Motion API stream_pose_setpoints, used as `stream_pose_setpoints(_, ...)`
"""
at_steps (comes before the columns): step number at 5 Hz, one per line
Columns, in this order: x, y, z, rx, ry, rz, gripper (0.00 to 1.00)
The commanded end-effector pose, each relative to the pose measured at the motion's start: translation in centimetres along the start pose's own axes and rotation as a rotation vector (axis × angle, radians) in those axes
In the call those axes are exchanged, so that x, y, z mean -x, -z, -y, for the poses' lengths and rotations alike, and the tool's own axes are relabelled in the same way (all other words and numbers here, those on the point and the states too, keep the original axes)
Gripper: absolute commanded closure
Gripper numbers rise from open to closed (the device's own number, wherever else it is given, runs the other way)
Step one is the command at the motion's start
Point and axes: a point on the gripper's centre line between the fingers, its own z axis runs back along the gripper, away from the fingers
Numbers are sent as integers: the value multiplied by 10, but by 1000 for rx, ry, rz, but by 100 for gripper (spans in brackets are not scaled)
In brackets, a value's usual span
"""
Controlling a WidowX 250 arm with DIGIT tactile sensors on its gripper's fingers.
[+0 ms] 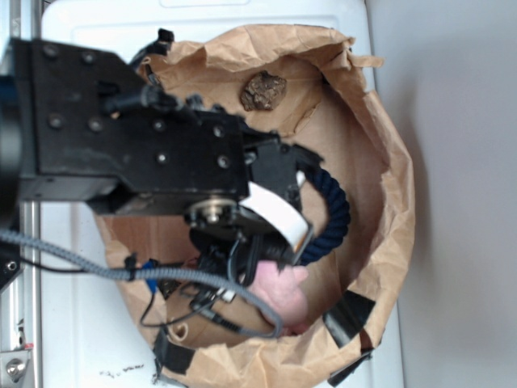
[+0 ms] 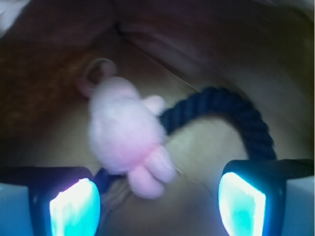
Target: Grab the pink bunny.
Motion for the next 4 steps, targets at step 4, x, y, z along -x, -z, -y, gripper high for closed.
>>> stream_pose_setpoints(4, -36, -7, 3, 256, 282, 129, 0)
